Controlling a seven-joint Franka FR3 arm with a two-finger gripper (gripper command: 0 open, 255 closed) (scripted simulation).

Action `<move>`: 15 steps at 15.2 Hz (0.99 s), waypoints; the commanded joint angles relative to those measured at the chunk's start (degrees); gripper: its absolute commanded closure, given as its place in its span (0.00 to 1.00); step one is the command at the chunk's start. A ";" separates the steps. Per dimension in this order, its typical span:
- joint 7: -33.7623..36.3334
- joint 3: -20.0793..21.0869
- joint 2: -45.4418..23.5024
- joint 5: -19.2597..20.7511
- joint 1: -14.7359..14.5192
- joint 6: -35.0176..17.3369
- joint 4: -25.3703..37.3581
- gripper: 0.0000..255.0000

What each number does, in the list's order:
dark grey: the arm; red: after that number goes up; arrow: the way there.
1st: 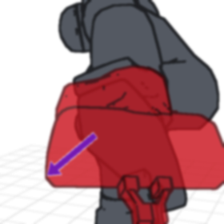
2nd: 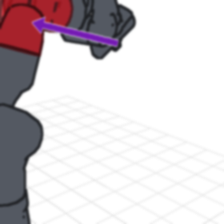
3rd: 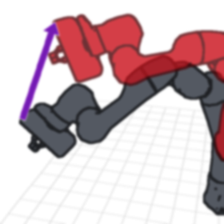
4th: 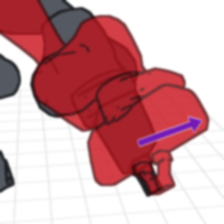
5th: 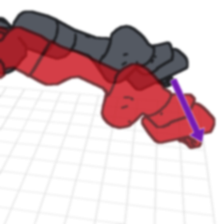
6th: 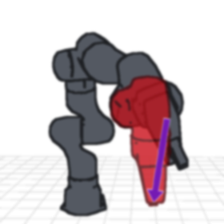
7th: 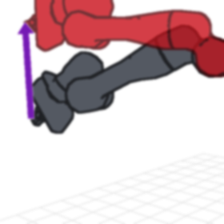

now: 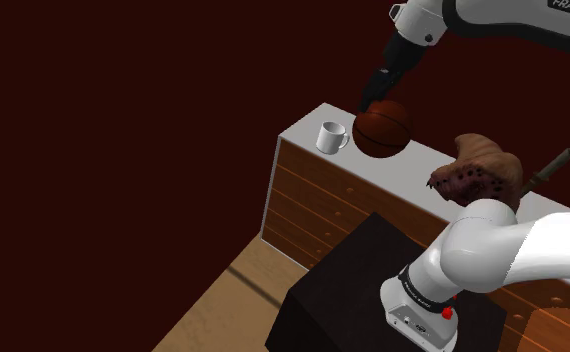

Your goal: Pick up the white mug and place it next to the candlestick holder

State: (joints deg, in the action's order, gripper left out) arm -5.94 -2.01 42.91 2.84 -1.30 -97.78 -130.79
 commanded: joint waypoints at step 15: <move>-13.04 -11.02 -22.78 1.54 1.41 -16.62 2.11 0.00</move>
State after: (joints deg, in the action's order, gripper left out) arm -17.83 -12.19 22.03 4.47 0.00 -113.17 -129.07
